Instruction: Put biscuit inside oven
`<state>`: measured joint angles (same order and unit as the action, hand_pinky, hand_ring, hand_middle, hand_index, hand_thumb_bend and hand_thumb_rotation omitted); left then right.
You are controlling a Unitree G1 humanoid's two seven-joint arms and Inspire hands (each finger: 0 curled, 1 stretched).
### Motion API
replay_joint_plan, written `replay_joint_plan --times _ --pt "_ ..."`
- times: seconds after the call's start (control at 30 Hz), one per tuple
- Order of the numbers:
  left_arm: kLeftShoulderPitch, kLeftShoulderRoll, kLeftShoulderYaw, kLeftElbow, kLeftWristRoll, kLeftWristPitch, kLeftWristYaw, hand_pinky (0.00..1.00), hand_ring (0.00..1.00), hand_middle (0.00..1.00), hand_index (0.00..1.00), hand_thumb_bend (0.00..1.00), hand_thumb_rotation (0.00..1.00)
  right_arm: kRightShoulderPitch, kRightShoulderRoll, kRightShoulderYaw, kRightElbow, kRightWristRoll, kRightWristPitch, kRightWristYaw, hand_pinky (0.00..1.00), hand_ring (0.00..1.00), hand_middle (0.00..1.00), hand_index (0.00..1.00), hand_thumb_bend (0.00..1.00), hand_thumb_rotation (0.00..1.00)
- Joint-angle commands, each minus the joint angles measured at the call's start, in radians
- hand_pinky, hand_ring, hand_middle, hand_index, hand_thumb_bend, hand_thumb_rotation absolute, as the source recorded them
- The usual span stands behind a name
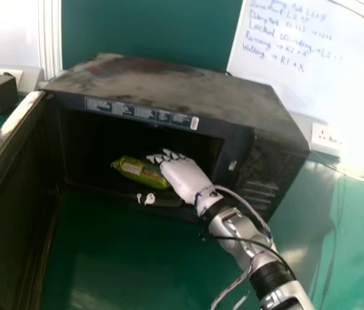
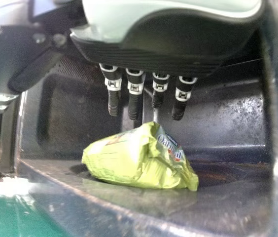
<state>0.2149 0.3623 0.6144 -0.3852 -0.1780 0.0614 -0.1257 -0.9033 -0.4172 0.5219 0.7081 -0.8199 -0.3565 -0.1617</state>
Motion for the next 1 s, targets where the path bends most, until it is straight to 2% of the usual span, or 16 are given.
replay_joint_plan --times 0.0,0.97 --pt "0.002 0.010 0.002 0.007 0.001 -0.009 -0.005 0.77 0.91 0.94 0.94 1.00 0.84 0.051 -0.058 -0.034 -0.023 0.010 0.033 0.010 0.93 0.92 0.92 0.92 1.00 0.48" --pt "-0.001 0.010 0.005 0.031 -0.005 -0.038 -0.016 0.73 0.89 0.93 0.92 1.00 0.81 0.354 -0.149 -0.168 -0.410 0.016 -0.014 0.004 0.91 0.91 0.92 0.92 1.00 0.49"
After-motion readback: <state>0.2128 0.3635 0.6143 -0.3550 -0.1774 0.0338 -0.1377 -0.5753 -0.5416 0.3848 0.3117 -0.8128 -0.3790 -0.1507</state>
